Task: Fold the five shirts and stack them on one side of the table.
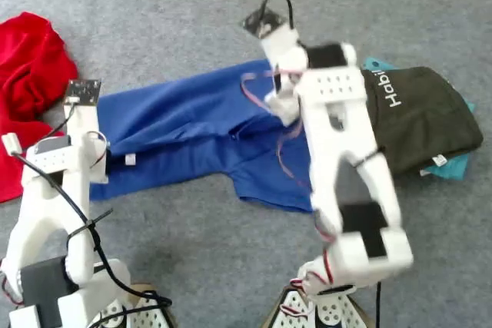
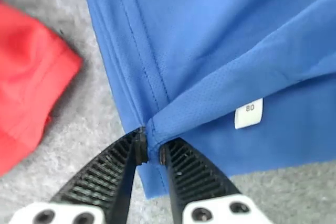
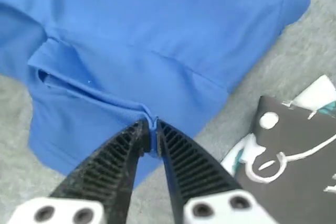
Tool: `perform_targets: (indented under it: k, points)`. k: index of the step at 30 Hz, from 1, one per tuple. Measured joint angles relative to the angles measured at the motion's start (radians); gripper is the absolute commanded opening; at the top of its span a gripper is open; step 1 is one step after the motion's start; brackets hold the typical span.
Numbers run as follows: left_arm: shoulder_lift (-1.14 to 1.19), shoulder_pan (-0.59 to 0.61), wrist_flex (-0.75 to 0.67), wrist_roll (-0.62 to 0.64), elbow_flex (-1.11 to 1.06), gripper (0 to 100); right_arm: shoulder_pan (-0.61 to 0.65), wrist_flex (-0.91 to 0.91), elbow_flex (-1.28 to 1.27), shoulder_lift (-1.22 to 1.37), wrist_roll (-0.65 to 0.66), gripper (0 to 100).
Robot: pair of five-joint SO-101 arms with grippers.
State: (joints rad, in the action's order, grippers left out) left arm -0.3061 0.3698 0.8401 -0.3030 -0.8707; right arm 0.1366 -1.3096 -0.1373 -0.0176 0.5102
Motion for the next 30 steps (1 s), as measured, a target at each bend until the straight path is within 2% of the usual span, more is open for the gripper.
perform_targets:
  k: [5, 12, 22, 30]
  points:
    - [-0.002, -0.002, 0.000, -0.037, -0.017, 3, -0.049, 0.143, -0.344, -0.222, 0.003, 1.5]
    - [-0.003, 0.046, 0.000, -0.120, 0.014, 3, -0.178, 0.183, -0.511, -0.318, 0.098, 1.5]
    - [-0.003, 0.063, 0.000, -0.269, 0.003, 3, -0.130, 0.281, -0.740, -0.433, 0.143, 1.5]
    - [-0.003, 0.048, 0.038, -0.299, -0.068, 3, -0.129, 0.319, -0.799, -0.439, 0.170, 1.5]
